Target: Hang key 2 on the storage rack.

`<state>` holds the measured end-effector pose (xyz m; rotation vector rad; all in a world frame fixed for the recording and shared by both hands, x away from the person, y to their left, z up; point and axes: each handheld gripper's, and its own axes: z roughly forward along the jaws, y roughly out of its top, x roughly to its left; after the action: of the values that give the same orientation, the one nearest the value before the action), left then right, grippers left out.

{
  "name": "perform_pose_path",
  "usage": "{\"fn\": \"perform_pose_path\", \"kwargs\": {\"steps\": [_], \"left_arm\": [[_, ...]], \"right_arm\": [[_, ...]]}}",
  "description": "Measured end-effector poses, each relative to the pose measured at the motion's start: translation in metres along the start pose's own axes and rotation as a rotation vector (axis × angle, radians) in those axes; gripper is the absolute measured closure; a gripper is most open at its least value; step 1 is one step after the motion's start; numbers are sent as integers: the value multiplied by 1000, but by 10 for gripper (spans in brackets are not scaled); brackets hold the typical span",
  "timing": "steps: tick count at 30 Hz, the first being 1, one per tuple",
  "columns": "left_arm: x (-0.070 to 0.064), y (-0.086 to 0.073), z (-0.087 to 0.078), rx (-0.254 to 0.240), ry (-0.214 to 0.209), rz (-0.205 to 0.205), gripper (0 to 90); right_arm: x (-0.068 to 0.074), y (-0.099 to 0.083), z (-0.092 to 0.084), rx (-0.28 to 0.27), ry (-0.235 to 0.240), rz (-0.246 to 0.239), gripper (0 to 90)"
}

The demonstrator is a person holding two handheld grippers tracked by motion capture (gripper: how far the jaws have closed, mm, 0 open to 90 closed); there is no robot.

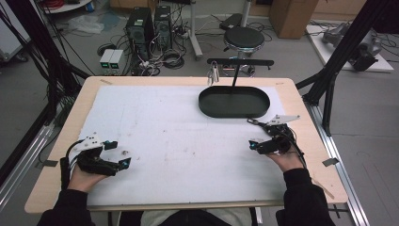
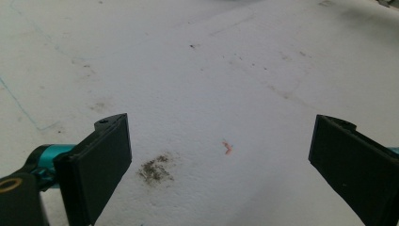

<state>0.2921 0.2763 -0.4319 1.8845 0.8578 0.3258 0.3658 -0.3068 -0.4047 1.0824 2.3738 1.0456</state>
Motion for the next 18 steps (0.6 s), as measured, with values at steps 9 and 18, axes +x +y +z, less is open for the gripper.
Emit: {"fn": "perform_pose_path", "kwargs": {"steps": [9,18], "left_arm": [[1,-3,-4,-11,-17,-1,68],[0,-8,-9,-11,-12,0,68]], "right_arm": [[-16,18,12,55,-27,-19,8],[-32,26,26,85,-40,-3,8]]}}
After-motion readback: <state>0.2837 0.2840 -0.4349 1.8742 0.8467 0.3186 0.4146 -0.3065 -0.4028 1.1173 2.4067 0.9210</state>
